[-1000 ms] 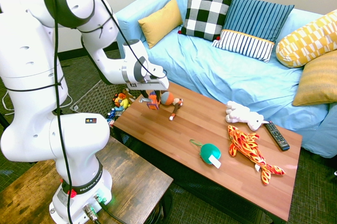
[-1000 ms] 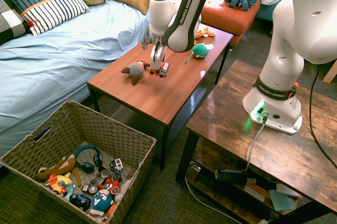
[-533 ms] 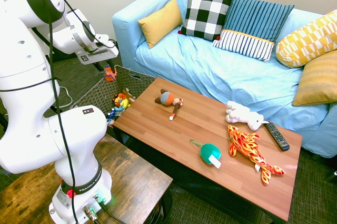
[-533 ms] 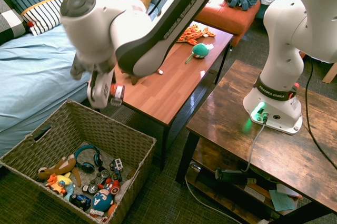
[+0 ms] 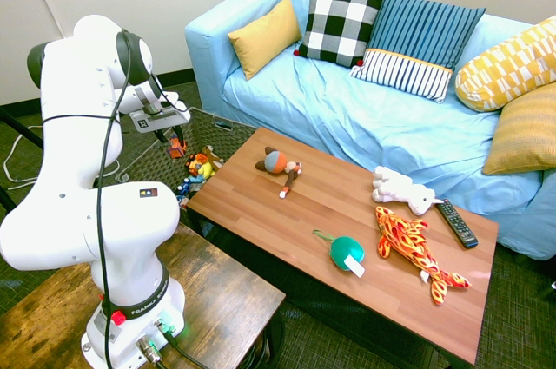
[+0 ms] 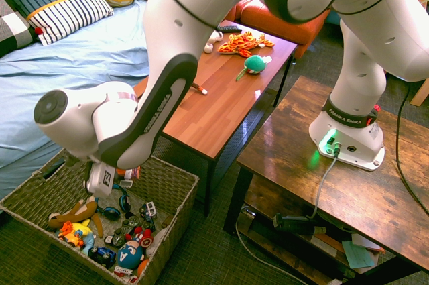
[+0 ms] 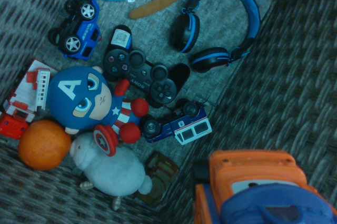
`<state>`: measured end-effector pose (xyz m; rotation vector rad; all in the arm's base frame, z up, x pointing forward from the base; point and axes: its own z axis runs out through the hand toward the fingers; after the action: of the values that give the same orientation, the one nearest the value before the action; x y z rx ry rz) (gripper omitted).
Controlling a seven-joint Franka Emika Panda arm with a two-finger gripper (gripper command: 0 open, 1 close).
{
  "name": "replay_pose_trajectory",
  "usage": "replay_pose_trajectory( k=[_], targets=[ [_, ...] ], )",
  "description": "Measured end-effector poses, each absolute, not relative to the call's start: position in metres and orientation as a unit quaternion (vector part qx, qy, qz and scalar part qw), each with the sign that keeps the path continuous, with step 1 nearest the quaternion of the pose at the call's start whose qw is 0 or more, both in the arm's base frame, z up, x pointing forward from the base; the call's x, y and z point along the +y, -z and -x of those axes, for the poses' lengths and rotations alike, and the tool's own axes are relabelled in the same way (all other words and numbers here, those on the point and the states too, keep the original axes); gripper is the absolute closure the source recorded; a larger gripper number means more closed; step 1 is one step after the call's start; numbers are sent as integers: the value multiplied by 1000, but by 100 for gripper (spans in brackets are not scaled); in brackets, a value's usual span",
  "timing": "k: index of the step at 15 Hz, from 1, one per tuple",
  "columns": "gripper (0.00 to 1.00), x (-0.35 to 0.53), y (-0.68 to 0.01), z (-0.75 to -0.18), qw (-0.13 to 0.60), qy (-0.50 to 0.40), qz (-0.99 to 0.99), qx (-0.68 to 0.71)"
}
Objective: Put the toy car in the basket
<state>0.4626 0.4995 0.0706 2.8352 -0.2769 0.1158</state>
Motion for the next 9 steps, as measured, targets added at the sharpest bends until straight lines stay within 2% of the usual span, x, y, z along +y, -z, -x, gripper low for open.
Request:
replay_pose_trajectory(
  k=[3,9],
  targets=[
    [0,512,-53,-484,152,-29,-982,-106],
    [0,528,-62,-514,143,-34,-982,-114]
  ],
)
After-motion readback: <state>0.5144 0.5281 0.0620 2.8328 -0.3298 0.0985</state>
